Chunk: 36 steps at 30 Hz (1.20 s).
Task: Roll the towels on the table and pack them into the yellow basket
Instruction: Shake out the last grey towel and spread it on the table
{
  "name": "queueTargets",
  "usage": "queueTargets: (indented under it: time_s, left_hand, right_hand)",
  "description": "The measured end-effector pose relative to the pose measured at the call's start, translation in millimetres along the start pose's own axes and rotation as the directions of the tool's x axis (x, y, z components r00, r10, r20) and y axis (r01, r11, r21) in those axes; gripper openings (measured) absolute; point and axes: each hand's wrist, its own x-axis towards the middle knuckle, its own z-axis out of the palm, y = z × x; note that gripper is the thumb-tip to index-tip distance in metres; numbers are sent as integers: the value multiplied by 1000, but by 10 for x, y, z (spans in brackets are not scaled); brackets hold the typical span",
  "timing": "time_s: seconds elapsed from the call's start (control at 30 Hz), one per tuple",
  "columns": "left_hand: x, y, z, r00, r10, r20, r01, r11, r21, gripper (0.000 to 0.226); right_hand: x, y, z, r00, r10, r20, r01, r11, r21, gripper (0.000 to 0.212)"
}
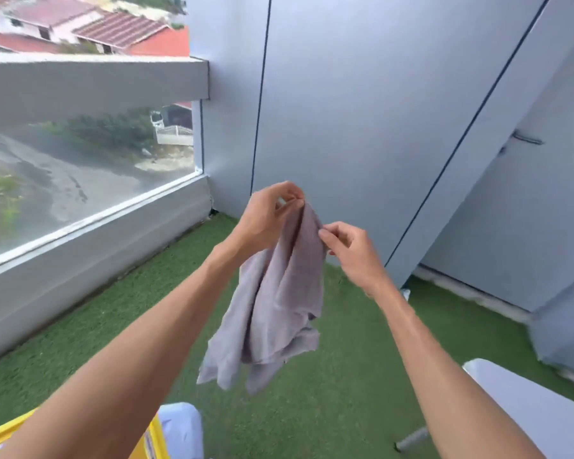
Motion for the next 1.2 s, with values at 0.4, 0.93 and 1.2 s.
queueTargets:
  time_s: [0.4,0.93,1.2]
  left_hand:
    - [-82,304,1286,967,195,163,-194,981,-26,47]
    - [1810,820,2933,953,289,-88,-300,937,-178,11]
    - [2706,959,3557,909,220,355,-225,974,-27,12]
  right_hand:
    - [978,-110,-1381,920,-81,-384,25,989,-148,20]
    - [1564,1168,-3664,832,157,-531,-234,969,-79,20]
    - [1012,1607,-3299,898,155,-412,-167,986,8,27]
